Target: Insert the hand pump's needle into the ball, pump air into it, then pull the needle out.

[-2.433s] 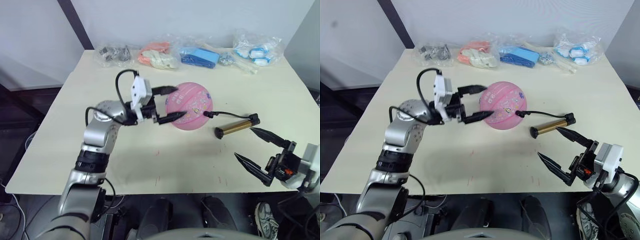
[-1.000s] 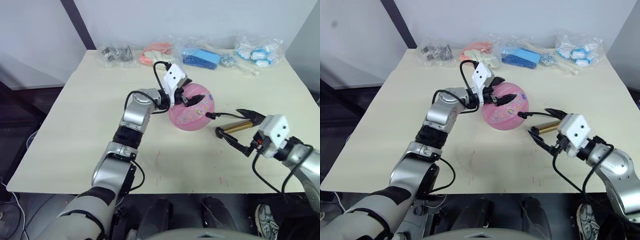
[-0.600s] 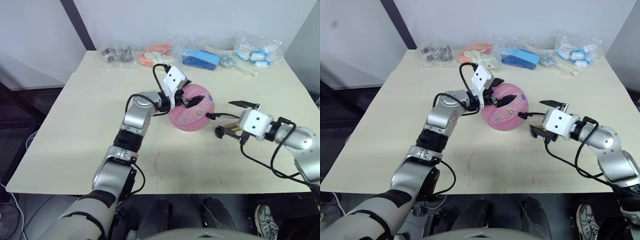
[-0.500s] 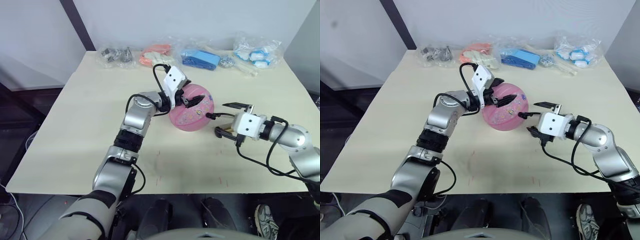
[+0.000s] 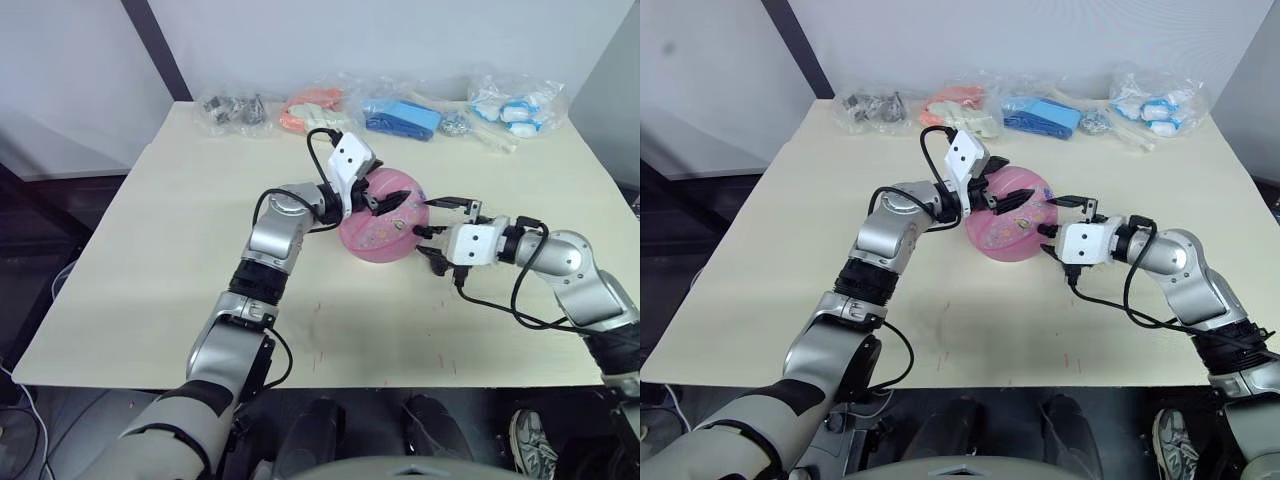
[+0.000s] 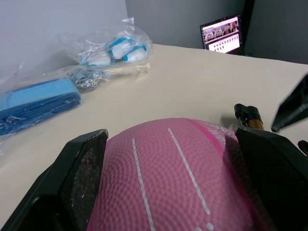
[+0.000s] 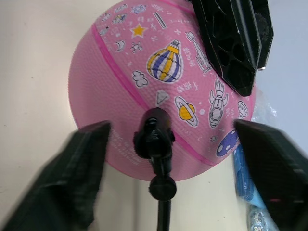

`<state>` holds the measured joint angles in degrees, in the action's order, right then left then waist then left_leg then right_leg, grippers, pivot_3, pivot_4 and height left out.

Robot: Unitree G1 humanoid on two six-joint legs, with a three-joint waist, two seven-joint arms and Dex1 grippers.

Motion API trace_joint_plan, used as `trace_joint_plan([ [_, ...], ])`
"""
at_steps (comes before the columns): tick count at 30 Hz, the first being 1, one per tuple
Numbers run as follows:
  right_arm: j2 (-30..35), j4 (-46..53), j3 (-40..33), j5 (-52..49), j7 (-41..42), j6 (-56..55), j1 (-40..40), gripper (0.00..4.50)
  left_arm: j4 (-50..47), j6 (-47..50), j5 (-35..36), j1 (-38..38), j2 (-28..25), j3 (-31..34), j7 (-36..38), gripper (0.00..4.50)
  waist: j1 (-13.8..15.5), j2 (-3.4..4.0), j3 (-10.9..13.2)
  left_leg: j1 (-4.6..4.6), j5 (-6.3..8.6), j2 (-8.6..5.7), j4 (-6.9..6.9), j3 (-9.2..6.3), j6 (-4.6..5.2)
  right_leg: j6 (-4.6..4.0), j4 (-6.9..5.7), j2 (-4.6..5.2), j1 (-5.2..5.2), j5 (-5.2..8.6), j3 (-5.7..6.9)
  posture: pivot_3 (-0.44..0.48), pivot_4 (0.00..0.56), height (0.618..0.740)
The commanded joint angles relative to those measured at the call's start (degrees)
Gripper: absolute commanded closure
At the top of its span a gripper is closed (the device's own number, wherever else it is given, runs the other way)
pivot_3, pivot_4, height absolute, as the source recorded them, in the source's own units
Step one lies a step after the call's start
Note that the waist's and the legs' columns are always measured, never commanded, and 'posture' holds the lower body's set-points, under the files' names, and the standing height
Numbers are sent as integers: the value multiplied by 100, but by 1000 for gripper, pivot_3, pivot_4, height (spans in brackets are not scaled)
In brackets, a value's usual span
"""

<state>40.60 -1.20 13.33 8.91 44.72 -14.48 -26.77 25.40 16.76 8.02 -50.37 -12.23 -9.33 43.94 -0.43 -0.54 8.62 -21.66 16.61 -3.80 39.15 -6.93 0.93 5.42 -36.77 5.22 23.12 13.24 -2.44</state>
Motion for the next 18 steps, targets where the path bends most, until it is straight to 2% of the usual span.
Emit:
trace_joint_plan([
  [1, -23, -19, -42, 51, 3, -244, -124, 2248, 420, 303, -279, 258, 65, -319, 6, 0, -1, 0, 0, 0, 0, 0, 0, 1, 0, 0, 0, 0, 0, 0, 0, 0, 150, 740],
  [4, -38, -62, -59, 45, 44, -318, -102, 3806, 391, 318, -268, 272, 72, -302, -25, 0, -4, 0, 0, 0, 0, 0, 0, 0, 0, 0, 0, 0, 0, 0, -1, 0, 150, 740],
  [5, -53, -53, -69, 9, 66, -319, -87, 4097, 383, 318, -262, 280, 73, -296, -35, 0, -5, 0, 0, 0, 0, 0, 0, 1, 0, 0, 0, 0, 0, 0, -1, 0, 150, 740],
  [9, -123, 77, -125, -192, 156, -69, 53, 4131, 388, 272, -282, 299, 72, -300, -69, 0, -4, 0, -1, 0, 0, 0, 0, 0, 0, 0, 0, 0, 0, 0, 0, 0, 150, 740],
  [18, -565, 1400, -699, -1603, 165, 2459, 1013, 4131, 387, -197, -619, 609, 102, -436, -411, 0, 89, 11, -34, 0, 1, -2, -1, -2, 1, 0, 2, 3, -2, 0, -1, 0, 150, 740],
])
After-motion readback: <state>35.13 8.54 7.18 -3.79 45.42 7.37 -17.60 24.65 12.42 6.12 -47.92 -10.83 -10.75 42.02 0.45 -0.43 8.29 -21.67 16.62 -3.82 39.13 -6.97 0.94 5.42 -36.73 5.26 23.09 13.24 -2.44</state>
